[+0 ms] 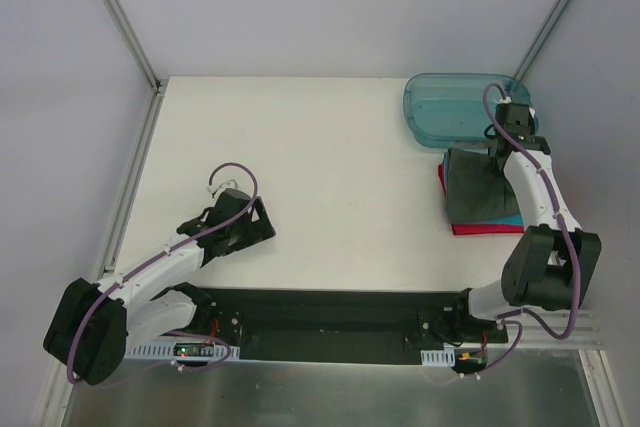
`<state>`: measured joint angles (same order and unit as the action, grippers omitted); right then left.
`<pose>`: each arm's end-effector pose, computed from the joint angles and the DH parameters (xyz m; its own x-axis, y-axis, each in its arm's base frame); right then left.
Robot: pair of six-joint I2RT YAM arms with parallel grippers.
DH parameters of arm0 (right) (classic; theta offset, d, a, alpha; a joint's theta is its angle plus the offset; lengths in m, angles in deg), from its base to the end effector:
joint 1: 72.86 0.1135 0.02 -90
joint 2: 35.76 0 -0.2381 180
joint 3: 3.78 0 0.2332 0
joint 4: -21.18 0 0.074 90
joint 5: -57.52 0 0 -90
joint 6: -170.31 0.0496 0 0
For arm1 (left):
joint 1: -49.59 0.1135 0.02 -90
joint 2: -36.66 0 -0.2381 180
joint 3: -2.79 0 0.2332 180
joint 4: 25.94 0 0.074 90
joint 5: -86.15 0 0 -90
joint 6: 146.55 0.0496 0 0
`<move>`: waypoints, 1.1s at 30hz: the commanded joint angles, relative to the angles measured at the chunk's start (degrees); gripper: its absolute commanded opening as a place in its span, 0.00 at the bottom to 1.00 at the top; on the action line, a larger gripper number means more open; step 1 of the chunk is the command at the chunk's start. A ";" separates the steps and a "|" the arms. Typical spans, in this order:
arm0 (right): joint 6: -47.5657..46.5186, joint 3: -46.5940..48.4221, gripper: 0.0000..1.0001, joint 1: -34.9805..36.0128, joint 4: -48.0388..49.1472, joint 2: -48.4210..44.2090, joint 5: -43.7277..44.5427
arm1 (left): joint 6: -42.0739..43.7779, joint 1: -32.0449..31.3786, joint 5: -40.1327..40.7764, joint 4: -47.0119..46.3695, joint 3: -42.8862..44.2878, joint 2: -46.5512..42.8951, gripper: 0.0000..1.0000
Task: Fold and stack the t-shirts
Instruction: Put the neatly folded tshirt into the corner of the board with the right arm
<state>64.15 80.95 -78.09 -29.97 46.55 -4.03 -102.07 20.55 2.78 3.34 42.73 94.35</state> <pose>0.2953 -0.0508 0.2709 -0.8283 -0.1699 -0.5339 0.1692 0.8325 -0.5275 0.1766 -0.0915 0.1534 -0.7432 -0.3980 -0.5379 -0.1668 0.8887 -0.4271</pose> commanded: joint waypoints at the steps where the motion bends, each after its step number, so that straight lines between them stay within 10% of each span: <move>1: 1.04 -2.31 0.13 -1.44 6.00 1.63 3.19 | 1.31 1.00 0.40 0.57 1.59 0.05 0.99; 7: 5.52 -5.23 0.63 -3.72 11.73 4.35 8.90 | 1.31 1.35 0.49 0.57 1.59 0.58 0.99; 14: 10.26 3.64 0.94 -6.10 3.66 8.40 15.40 | 1.22 1.44 0.22 0.57 1.51 0.41 0.99; 19: 15.45 6.38 0.96 -6.37 -1.97 2.62 13.23 | 1.22 1.53 -0.13 0.57 1.42 -0.03 0.99; 25: 19.49 0.76 0.96 -7.42 0.92 -5.13 -18.82 | 1.13 1.53 -0.13 0.57 1.50 0.05 0.99; 33: 20.21 2.16 0.96 -9.26 0.30 1.71 -17.12 | 1.40 1.62 -0.57 0.66 1.59 -0.56 0.99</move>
<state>83.23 82.24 -85.72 -28.88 43.99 -21.10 -102.01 21.58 2.54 3.36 42.73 94.64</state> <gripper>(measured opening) 0.960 0.990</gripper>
